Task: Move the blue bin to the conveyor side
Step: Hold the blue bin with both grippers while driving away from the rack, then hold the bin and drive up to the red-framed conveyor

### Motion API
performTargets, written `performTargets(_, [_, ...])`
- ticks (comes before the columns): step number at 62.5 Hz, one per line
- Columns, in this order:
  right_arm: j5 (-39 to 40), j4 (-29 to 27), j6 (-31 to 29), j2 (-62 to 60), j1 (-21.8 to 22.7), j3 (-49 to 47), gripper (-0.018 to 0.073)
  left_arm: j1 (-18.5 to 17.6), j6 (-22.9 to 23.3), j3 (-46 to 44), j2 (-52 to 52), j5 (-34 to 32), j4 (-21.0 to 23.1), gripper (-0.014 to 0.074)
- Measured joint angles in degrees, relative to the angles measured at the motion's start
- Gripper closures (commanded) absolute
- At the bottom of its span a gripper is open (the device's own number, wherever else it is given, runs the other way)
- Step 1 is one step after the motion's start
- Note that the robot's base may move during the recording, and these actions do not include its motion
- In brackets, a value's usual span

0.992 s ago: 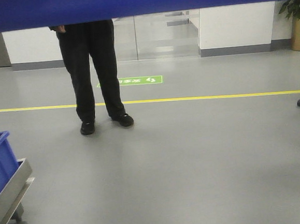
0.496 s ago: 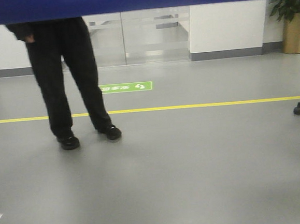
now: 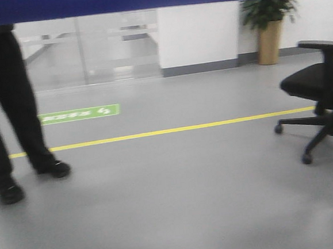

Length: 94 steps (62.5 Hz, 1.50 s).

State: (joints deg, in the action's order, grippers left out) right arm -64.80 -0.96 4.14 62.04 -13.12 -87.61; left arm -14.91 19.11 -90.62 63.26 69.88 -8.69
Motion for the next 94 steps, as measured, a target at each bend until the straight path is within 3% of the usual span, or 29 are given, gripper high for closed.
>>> performTargets(94, [0.91, 0.19, 0.00, 0.00, 0.00, 0.00, 0.0648, 0.00, 0.00, 0.00, 0.00, -0.88, 0.01, 0.0615])
